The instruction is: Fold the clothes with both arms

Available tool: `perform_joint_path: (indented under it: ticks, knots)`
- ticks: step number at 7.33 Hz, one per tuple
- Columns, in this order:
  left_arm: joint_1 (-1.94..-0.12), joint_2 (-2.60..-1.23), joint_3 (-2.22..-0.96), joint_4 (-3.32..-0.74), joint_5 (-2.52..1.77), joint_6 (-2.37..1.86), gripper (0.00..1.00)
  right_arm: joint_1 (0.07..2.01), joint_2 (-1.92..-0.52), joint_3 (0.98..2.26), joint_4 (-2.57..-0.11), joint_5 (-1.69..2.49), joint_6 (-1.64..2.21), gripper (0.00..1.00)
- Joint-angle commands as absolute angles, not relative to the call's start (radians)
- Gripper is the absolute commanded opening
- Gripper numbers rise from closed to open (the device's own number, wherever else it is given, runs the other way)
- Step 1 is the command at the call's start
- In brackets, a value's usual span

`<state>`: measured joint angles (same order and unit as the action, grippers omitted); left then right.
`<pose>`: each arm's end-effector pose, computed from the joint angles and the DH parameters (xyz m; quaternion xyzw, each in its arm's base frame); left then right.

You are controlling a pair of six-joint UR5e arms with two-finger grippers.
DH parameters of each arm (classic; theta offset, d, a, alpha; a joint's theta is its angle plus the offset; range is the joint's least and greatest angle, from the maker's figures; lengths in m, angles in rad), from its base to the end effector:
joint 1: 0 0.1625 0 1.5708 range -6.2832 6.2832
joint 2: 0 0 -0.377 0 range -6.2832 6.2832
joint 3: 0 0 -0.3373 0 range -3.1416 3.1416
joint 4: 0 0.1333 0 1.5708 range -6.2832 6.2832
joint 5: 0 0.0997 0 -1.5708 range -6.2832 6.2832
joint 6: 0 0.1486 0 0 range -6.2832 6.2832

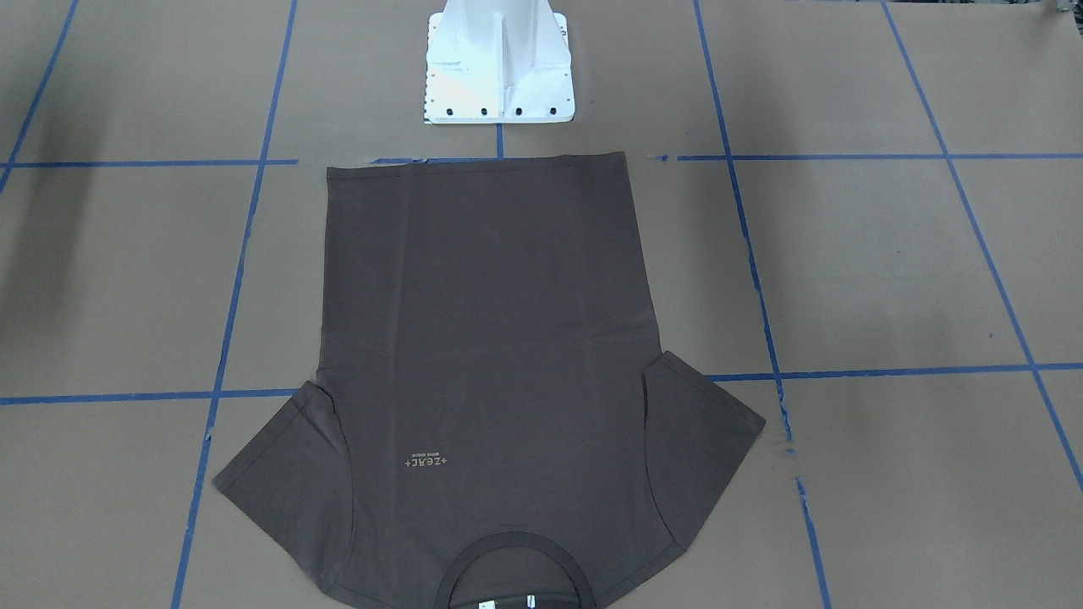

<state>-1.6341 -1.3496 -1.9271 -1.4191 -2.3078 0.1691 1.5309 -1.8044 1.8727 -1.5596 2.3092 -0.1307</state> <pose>-0.0555 -0.3466 0.5966 0.0341 0.3587 0.0463 0.9317 0.0190 -0.3584 0.6079 0.0534 -0.3585 -0.0937 0.9273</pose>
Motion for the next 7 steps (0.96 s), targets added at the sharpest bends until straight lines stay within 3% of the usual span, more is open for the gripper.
perform_joint_path:
  ticks: [1,3,4,7]
  knots:
    - [-1.632,-1.357,-1.918,-1.557,-2.304,0.167,1.0,1.528,-1.795,1.867,-1.414,2.309,-0.123,1.0]
    - [-1.632,-1.399,-1.876,-1.905,-2.29,0.161,1.0,1.526,-1.711,1.847,-1.223,2.292,-0.121,1.0]
    - [-1.632,-1.461,-1.782,-2.072,-2.287,0.158,1.0,1.528,-1.653,1.803,-1.218,2.301,-0.091,1.0]
    - [-1.634,-1.485,-1.769,-2.138,-2.296,0.051,1.0,1.51,-1.443,1.651,-1.172,2.359,0.047,1.0]
